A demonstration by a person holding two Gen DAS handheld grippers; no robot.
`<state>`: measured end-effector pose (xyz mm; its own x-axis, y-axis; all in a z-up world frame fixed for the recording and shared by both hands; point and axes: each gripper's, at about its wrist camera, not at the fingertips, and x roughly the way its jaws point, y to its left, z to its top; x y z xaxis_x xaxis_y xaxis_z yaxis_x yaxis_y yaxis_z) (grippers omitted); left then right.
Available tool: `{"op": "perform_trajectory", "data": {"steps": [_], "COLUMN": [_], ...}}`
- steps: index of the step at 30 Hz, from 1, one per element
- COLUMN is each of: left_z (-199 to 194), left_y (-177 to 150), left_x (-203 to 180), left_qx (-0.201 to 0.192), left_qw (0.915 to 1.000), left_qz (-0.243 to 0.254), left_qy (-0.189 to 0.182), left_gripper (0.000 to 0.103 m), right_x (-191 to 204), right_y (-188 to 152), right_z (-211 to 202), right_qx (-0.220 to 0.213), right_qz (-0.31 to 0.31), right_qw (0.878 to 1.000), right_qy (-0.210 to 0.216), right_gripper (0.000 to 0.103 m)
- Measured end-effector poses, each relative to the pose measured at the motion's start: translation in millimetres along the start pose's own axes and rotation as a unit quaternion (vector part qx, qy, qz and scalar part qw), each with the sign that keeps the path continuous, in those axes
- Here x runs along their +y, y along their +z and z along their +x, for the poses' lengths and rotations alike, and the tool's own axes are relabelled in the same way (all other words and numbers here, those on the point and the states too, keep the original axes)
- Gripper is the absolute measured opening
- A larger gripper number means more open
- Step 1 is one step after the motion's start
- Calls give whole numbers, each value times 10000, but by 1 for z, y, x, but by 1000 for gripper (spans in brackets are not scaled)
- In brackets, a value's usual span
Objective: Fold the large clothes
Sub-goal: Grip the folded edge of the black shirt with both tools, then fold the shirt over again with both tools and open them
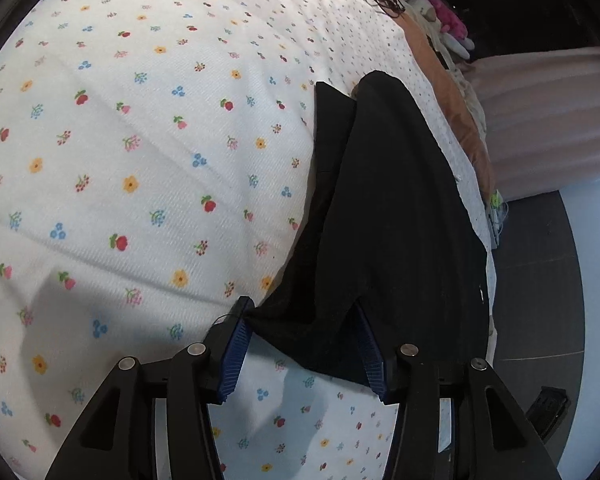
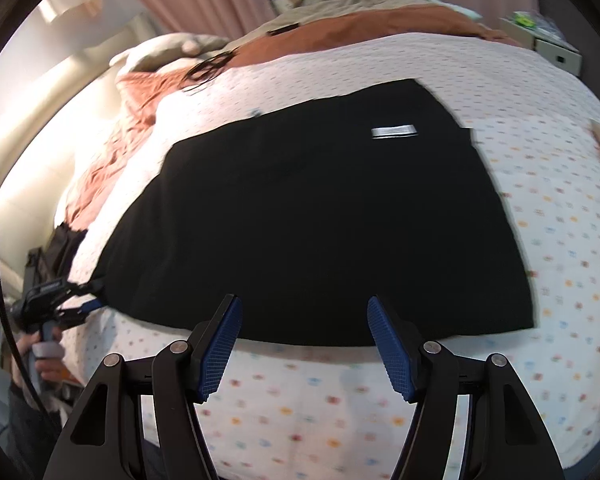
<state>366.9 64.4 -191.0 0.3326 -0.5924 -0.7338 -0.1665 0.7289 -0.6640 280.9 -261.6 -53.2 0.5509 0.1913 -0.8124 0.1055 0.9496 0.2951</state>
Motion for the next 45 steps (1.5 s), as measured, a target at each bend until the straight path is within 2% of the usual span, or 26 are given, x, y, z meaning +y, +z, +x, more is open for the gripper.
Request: {"op": "perform_trajectory", "data": {"steps": [7,11,17,20,35,45], "left_z": [8,7,5,5,0,-3], "left_y": [15,16,9,8,1,-5], "left_x": [-4,-2,-2,-2,7,8], "left_qx": [-33,-57,-165,-191,-309,-422], "left_qw": [9999,9998,9995,9994,9992,9989], "left_qz": [69,85,253,272,181,173], "left_qy": [-91,-149,-123,-124,-164,-94], "left_gripper": [53,52,52,52,45,45], "right_x": [48,65,74,71,66,61], "right_y": [3,5,16,29,117,165], "right_z": [35,54,89,103,176,204], "right_qx": [297,471,657,634,633,542], "right_qz": [-350,-455,-534,-523,-364,-204], "right_qw": [9988,9977,9963,9958,9926,9916], "right_qy": [175,183,-132,-407,-974,-1158], "right_gripper": [59,50,41,38,38,37]}}
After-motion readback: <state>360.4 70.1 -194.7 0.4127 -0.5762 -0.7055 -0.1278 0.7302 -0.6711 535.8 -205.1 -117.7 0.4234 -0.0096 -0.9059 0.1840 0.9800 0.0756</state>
